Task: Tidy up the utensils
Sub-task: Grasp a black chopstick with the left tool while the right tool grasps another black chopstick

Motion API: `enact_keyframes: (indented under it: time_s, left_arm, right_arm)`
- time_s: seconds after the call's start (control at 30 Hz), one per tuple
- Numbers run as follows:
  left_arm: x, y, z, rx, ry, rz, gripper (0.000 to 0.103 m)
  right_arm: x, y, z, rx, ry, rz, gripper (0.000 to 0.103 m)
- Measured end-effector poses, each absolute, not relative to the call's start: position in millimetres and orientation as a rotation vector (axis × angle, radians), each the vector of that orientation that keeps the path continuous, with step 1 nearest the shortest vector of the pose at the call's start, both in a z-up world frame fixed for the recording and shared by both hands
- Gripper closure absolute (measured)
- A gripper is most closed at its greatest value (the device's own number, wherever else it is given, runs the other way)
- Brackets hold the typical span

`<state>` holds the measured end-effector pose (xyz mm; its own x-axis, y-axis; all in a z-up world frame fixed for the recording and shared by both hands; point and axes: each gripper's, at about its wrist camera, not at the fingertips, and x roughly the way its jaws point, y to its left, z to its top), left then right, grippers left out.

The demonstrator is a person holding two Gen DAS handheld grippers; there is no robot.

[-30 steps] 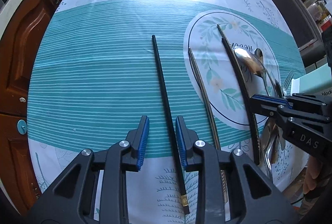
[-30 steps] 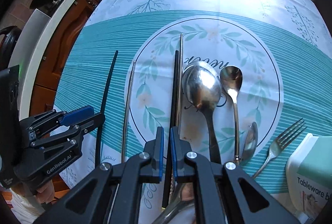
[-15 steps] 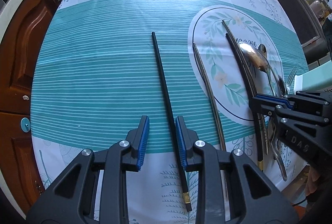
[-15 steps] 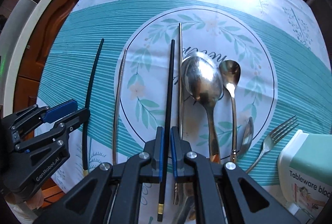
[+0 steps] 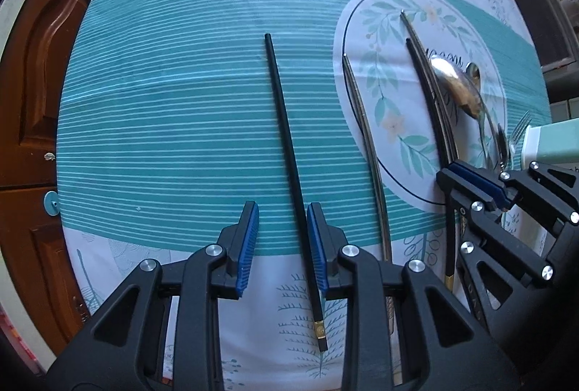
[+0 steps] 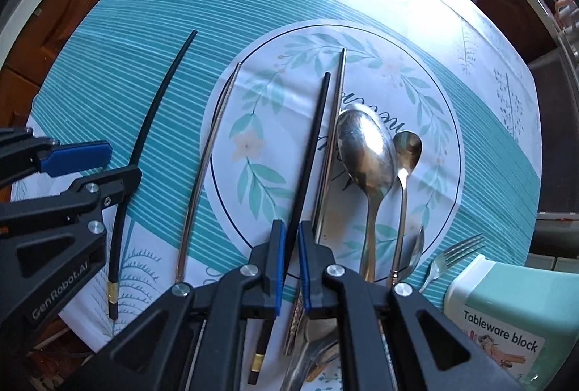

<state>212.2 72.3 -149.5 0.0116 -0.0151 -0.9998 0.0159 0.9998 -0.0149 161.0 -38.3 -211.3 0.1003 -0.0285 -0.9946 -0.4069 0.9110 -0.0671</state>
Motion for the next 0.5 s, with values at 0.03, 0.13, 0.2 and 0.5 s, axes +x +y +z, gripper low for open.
enact_keyframes:
  time_s: [0.03, 0.13, 0.2, 0.5]
  left_arm:
    - [213, 71, -150, 0.016, 1.563, -0.009, 0.083]
    - [220, 63, -150, 0.028, 1.569, -0.018, 0.098]
    - [219, 66, -149, 0.010, 1.559, -0.017, 0.100]
    - [186, 68, -126, -0.076, 1.335, -0.084, 0.100]
  right_arm:
    - [162, -38, -211, -0.358, 1.453, 0.292, 0.096]
    - [158, -42, -212, -0.347, 1.446, 0.305, 0.097]
    - [158, -50, -210, -0.312, 1.443, 0.318, 0.097]
    - [140, -88, -190, -0.062, 1.366, 0.475, 0.098]
